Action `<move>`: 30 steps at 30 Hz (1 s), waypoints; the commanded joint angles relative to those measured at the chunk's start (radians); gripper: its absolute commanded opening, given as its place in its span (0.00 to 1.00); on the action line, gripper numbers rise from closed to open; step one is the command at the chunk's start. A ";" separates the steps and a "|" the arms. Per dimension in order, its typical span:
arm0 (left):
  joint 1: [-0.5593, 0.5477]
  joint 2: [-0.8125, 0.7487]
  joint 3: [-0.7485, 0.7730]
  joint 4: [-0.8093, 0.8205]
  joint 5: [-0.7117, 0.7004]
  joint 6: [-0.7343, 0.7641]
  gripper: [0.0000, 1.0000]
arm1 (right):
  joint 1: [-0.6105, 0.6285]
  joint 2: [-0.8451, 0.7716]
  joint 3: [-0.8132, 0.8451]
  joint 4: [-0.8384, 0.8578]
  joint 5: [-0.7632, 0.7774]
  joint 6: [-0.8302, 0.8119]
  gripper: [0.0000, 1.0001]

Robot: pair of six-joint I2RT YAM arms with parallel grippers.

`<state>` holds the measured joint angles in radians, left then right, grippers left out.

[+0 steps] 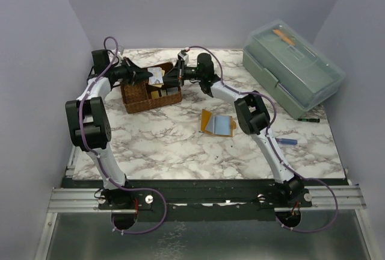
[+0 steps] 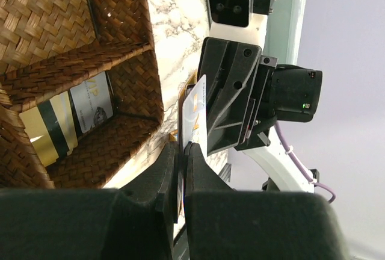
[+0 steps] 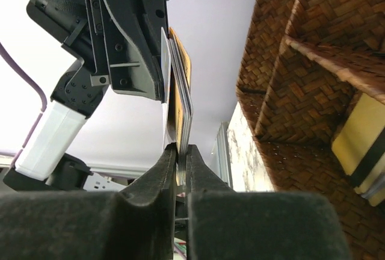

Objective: Put the credit cards into the card holder
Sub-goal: Place the credit card in the storage box.

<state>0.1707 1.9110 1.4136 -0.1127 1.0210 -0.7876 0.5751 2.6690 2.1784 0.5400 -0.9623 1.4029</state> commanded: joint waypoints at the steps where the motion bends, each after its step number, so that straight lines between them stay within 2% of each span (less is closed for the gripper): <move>1: -0.014 0.040 -0.024 -0.004 -0.007 0.015 0.00 | 0.012 -0.012 -0.063 0.113 0.014 0.019 0.03; 7: -0.015 0.067 -0.025 -0.003 0.005 0.021 0.01 | -0.001 -0.011 -0.090 0.119 0.009 0.005 0.00; 13: -0.015 0.079 -0.028 0.002 0.009 0.018 0.22 | -0.002 -0.002 -0.085 0.106 0.003 -0.008 0.00; 18: -0.014 0.082 -0.027 0.004 0.008 0.016 0.32 | -0.006 0.001 -0.092 0.104 0.001 -0.013 0.00; 26: -0.008 0.087 -0.023 0.004 -0.022 0.013 0.39 | -0.009 -0.011 -0.106 0.092 -0.003 -0.026 0.00; 30: -0.007 0.091 -0.017 0.004 -0.034 0.012 0.37 | -0.008 -0.013 -0.109 0.098 -0.002 -0.023 0.00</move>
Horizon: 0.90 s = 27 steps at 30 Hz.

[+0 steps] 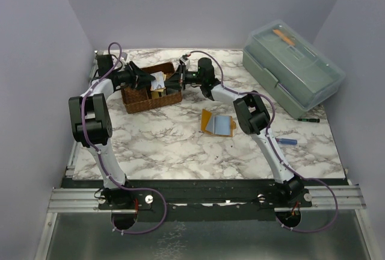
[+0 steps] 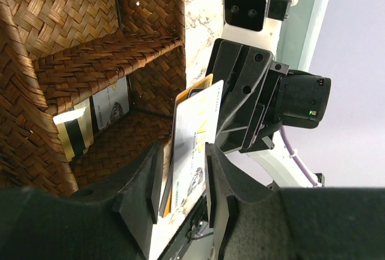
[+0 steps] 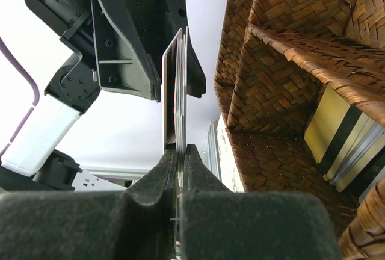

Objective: Put the credit cards into the card holder
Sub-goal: Place the credit card in the storage box.

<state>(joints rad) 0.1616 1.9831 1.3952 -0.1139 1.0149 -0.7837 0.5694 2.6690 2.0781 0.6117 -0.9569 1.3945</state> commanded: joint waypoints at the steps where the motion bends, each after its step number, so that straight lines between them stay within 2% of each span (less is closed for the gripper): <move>1: 0.003 0.017 0.001 0.005 -0.034 0.012 0.36 | -0.004 -0.014 -0.006 0.026 -0.008 -0.015 0.00; 4: 0.001 0.027 0.003 0.003 -0.021 0.011 0.35 | -0.003 -0.011 0.010 0.023 -0.011 -0.012 0.00; 8: -0.014 0.046 0.021 0.003 0.010 0.017 0.38 | -0.002 -0.007 0.028 0.019 -0.017 -0.009 0.00; 12: -0.020 0.045 0.024 0.003 -0.015 0.021 0.38 | -0.002 -0.008 0.025 0.019 -0.019 -0.009 0.00; 18: -0.005 0.042 0.030 -0.072 -0.086 0.063 0.32 | -0.006 -0.038 -0.014 0.030 -0.015 -0.015 0.00; 27: 0.032 0.045 0.034 -0.094 -0.051 0.083 0.26 | -0.020 -0.050 -0.023 0.034 -0.023 -0.017 0.00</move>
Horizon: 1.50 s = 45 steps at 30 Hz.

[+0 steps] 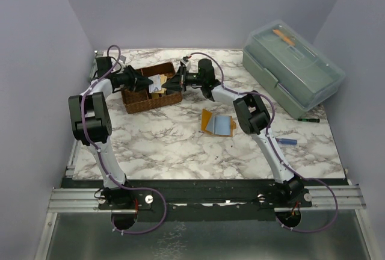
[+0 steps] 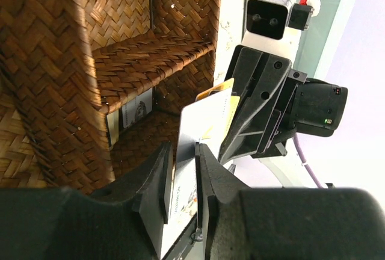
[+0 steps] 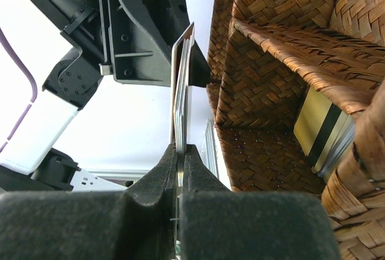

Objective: Put the credit cards into the card holder
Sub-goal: Place the credit card in the storage box.

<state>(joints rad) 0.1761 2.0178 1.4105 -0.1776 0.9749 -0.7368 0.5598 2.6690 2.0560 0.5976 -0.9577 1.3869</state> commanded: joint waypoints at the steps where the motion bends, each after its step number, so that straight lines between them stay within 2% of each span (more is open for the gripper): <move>1: 0.017 0.011 0.020 -0.029 -0.004 0.033 0.24 | -0.011 -0.048 0.002 0.048 -0.025 -0.009 0.00; 11: 0.022 -0.018 0.004 0.010 0.014 -0.009 0.00 | -0.018 -0.061 -0.028 0.006 0.003 -0.027 0.00; 15: 0.042 -0.080 0.001 -0.006 -0.035 -0.008 0.00 | -0.026 -0.085 -0.061 -0.096 0.034 -0.091 0.00; 22: 0.047 -0.182 0.075 -0.200 -0.232 0.115 0.00 | -0.025 -0.128 -0.047 -0.323 0.113 -0.270 0.00; 33: 0.019 -0.260 0.068 -0.254 -0.310 0.159 0.00 | 0.026 -0.083 0.197 -0.811 0.334 -0.659 0.00; 36: 0.006 -0.266 0.064 -0.268 -0.322 0.175 0.00 | 0.042 -0.084 0.223 -0.872 0.376 -0.733 0.08; 43: -0.034 -0.298 0.071 -0.303 -0.379 0.209 0.00 | 0.057 -0.141 0.246 -0.989 0.472 -0.853 0.39; 45: -0.044 -0.304 0.073 -0.308 -0.380 0.209 0.00 | 0.057 -0.158 0.248 -1.016 0.495 -0.874 0.44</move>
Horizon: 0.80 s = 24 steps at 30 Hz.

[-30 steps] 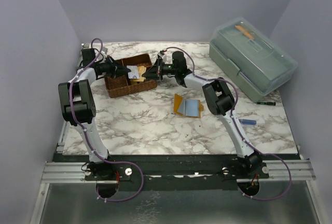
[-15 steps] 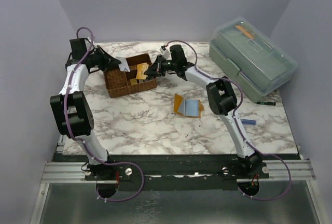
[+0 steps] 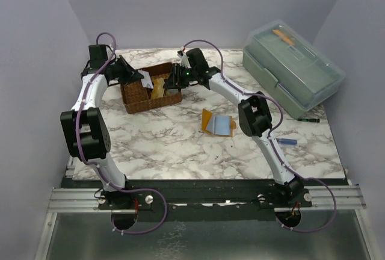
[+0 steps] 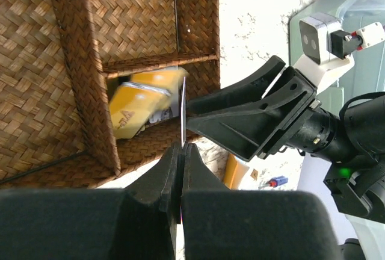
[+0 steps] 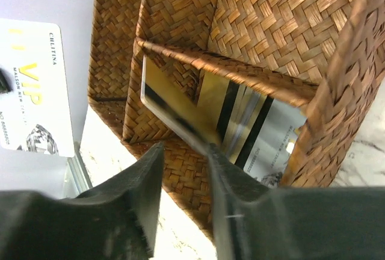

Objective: Put the credit cards into the card holder
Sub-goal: Place the credit card in the storage box.

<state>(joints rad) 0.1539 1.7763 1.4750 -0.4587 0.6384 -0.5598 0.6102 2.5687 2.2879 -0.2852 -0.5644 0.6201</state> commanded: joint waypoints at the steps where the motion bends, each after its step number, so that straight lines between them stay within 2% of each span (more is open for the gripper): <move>1: -0.029 -0.068 0.008 -0.026 -0.043 0.032 0.00 | 0.006 -0.067 0.021 -0.147 0.115 -0.117 0.46; 6: -0.089 -0.088 -0.002 -0.028 0.000 0.054 0.00 | 0.006 -0.126 0.069 -0.279 0.188 -0.163 0.54; 8: -0.125 -0.102 -0.010 -0.028 0.047 0.077 0.00 | 0.006 -0.189 0.023 -0.336 0.217 -0.199 0.56; 11: -0.200 -0.126 -0.035 -0.001 0.111 0.121 0.00 | 0.002 -0.355 -0.182 -0.354 0.246 -0.254 0.61; 15: -0.302 -0.161 -0.107 0.108 0.197 0.111 0.00 | -0.027 -0.663 -0.568 -0.252 0.177 -0.276 0.65; 19: -0.407 -0.178 -0.187 0.225 0.249 0.056 0.00 | -0.087 -0.925 -0.932 -0.110 0.023 -0.240 0.67; 21: -0.463 -0.184 -0.238 0.305 0.259 0.006 0.00 | -0.119 -1.015 -1.071 -0.046 -0.075 -0.198 0.66; 24: -0.557 -0.174 -0.307 0.419 0.255 -0.060 0.00 | -0.167 -1.117 -1.244 0.021 -0.145 -0.150 0.66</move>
<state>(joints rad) -0.3016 1.6207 1.2484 -0.2398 0.8383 -0.5251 0.4919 1.5162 1.2388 -0.3843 -0.5529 0.4095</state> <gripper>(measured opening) 0.017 0.662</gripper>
